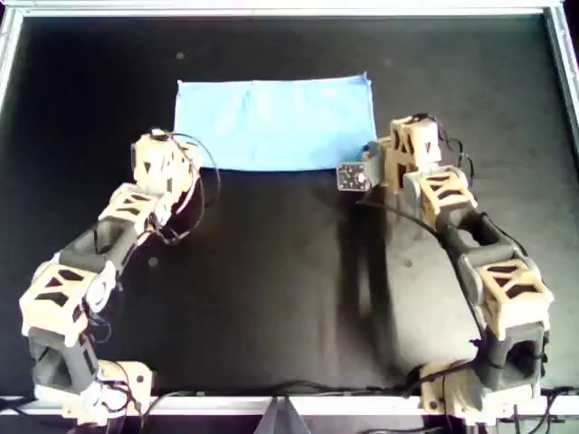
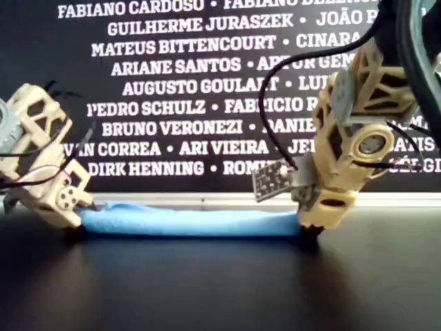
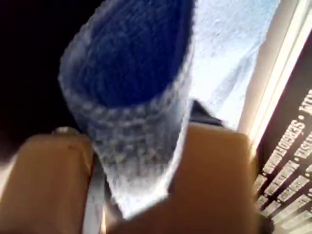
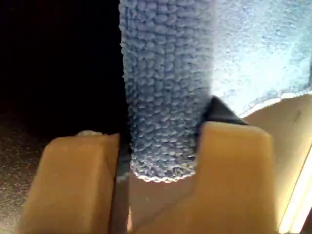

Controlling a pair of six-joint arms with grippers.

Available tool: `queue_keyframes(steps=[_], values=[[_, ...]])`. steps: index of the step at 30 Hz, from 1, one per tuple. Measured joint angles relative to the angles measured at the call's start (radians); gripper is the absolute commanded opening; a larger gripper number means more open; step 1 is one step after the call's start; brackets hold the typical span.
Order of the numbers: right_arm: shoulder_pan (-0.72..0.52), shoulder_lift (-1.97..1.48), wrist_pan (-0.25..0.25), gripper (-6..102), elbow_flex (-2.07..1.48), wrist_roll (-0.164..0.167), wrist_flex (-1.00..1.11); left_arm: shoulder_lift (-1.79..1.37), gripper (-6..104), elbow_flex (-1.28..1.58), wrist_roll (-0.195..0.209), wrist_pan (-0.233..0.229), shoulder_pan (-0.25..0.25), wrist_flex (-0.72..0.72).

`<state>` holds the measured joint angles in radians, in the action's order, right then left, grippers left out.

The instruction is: Fold a cloth

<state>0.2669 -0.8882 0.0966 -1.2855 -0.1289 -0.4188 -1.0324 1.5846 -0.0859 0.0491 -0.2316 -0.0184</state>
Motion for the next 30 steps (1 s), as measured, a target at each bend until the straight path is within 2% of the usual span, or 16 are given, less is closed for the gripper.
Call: queue_keyframes(steps=[4,7,11,21,30], values=[[0.0,0.0,0.0,8,0.0,0.0,0.0,0.008,8,-0.026,0.005,0.006,0.002,0.0],[0.0,0.0,0.0,-4,0.0,0.0,0.0,0.014,-1,-0.035,0.006,0.008,0.002,0.0],[0.0,0.0,0.0,0,0.0,0.0,0.0,0.014,-2,-0.035,0.006,0.008,0.002,0.0],[-0.003,-0.003,0.003,0,0.0,0.0,0.0,-0.008,-2,0.009,0.0,0.009,0.002,0.002],[0.0,-0.247,0.015,0,-0.229,-0.002,0.0,-0.245,-2,0.262,0.0,0.012,0.002,-0.02]])
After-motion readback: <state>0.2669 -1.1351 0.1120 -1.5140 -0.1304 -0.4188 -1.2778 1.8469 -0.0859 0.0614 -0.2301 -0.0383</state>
